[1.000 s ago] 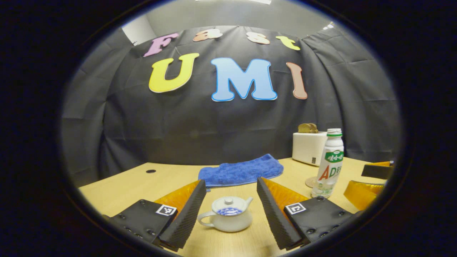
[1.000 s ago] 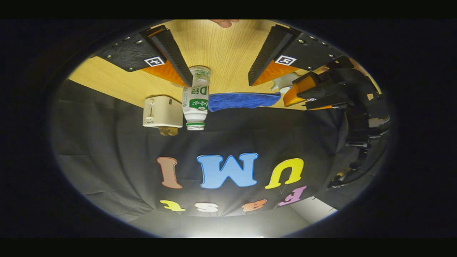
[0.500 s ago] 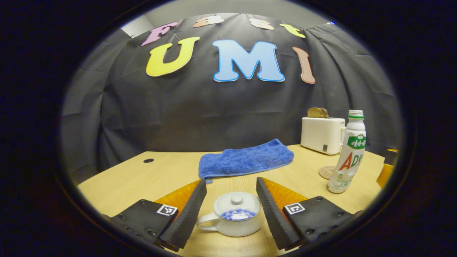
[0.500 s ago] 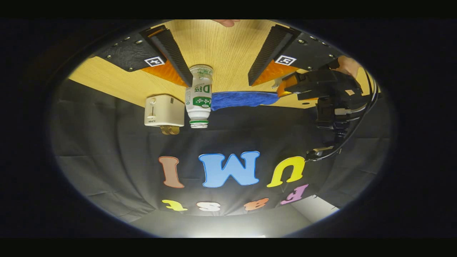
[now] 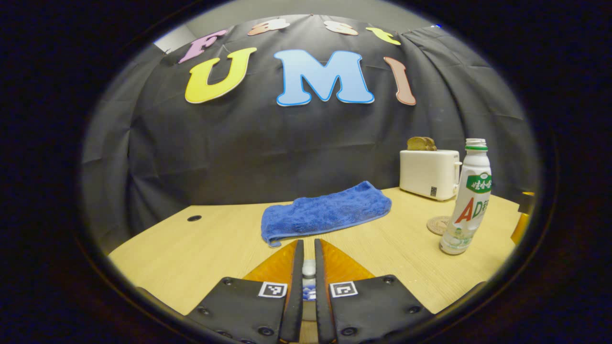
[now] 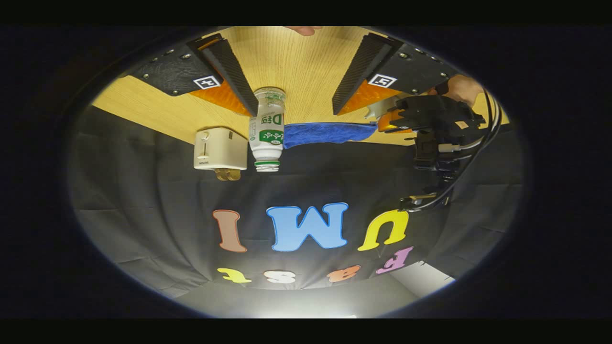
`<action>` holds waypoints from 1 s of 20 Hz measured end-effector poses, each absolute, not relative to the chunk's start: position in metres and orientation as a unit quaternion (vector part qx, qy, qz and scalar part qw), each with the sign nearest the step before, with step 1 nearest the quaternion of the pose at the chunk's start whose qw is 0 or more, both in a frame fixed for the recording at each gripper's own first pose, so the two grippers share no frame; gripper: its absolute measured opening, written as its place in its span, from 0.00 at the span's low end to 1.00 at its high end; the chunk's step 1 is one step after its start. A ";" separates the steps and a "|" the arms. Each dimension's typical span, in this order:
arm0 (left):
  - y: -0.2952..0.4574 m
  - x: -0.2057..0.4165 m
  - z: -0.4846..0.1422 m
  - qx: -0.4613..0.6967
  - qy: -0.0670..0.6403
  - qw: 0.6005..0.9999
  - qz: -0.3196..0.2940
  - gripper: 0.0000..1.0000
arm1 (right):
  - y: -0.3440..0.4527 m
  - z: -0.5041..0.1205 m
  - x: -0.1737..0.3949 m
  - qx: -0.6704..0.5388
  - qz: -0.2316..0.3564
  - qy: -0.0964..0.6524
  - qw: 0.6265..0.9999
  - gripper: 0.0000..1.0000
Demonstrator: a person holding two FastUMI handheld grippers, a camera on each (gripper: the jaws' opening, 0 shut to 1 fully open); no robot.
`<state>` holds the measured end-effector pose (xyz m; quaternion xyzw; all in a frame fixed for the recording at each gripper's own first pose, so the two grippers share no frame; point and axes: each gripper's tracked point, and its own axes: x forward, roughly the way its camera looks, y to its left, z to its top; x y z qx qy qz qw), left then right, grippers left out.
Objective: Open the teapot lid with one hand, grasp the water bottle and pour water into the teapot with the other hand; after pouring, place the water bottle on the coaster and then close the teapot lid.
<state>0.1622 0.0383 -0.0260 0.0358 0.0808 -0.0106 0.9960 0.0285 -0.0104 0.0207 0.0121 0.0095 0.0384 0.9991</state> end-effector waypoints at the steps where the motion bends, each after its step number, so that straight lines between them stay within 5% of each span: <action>1: 0.039 0.162 -0.026 0.030 0.082 0.996 -0.013 0.17 | -0.010 0.021 0.028 0.012 0.039 0.009 0.999 0.96; 8: 0.047 0.150 0.008 -0.007 0.038 0.999 -0.021 0.16 | -0.017 0.017 0.032 0.007 0.035 0.012 0.999 0.96; 11: 0.049 0.127 0.029 -0.027 0.019 0.999 -0.029 0.08 | -0.022 0.016 0.035 0.002 0.029 0.013 0.999 0.96; 12: 0.050 0.116 0.030 -0.034 0.017 0.999 -0.033 0.16 | -0.024 0.016 0.036 -0.001 0.028 0.013 1.000 0.96; 20: 0.043 0.037 0.040 -0.035 -0.011 0.998 -0.058 0.16 | -0.040 0.020 0.065 -0.029 0.003 0.017 0.999 0.96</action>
